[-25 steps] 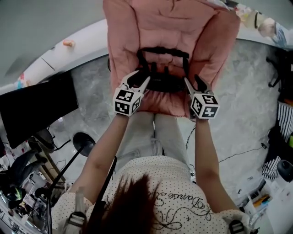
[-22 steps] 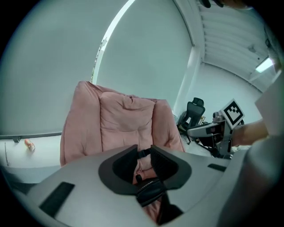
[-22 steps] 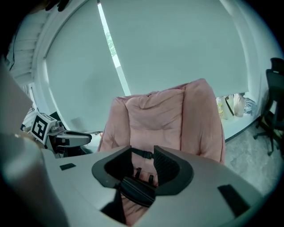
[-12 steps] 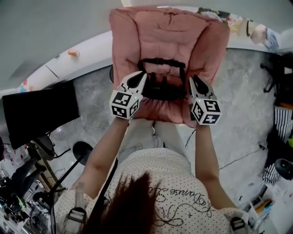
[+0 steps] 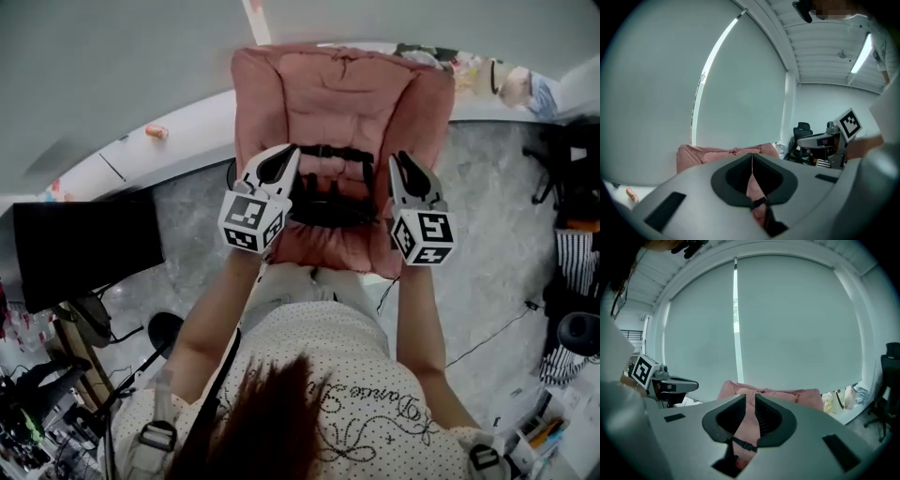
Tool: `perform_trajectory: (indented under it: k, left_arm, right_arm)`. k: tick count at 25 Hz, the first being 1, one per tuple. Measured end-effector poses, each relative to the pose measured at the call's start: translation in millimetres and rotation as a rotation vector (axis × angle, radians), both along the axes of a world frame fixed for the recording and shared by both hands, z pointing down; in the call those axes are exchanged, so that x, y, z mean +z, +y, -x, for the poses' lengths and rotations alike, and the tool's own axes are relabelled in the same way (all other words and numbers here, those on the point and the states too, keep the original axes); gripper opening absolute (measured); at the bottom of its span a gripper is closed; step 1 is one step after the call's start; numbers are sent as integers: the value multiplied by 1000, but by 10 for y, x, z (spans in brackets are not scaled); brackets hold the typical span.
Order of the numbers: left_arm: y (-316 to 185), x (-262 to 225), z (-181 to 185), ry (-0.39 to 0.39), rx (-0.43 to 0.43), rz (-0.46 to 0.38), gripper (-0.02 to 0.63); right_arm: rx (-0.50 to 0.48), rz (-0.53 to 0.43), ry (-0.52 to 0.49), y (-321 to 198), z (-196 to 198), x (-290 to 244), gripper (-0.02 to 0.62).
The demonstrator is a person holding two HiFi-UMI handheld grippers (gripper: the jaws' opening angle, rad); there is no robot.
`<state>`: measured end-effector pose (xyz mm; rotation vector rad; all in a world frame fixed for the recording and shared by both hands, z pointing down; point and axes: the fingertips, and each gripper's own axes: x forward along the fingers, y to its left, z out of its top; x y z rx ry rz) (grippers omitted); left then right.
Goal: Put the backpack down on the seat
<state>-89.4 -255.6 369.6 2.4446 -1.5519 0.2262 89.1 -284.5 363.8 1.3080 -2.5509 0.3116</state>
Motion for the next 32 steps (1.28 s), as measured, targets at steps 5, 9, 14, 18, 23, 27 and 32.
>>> perform_trajectory:
  k: [5, 9, 14, 18, 23, 27, 32]
  left_arm:
    - [-48, -369, 4, -5, 0, -80, 8]
    - [-34, -728, 55, -7, -12, -157, 8]
    - [9, -1087, 121, -6, -37, -228, 8]
    - [64, -1299, 189, 3, -48, -273, 8]
    - [90, -1475, 210, 5, -63, -289, 8]
    - [96, -1577, 173, 11, -66, -299, 8]
    - [93, -1602, 94, 9, -59, -315, 8]
  right_arm:
    - [-9, -85, -6, -45, 14, -388, 74]
    - [-14, -146, -17, -3, 2, -721, 71]
    - [-8, -212, -45, 72, -66, -1078, 63]
    - [-5, -252, -61, 148, -18, -1287, 57]
    - [19, -247, -133, 195, -57, -1534, 44]
    - [19, -281, -139, 239, -97, -1700, 35]
    - [14, -314, -116, 280, -110, -1726, 12]
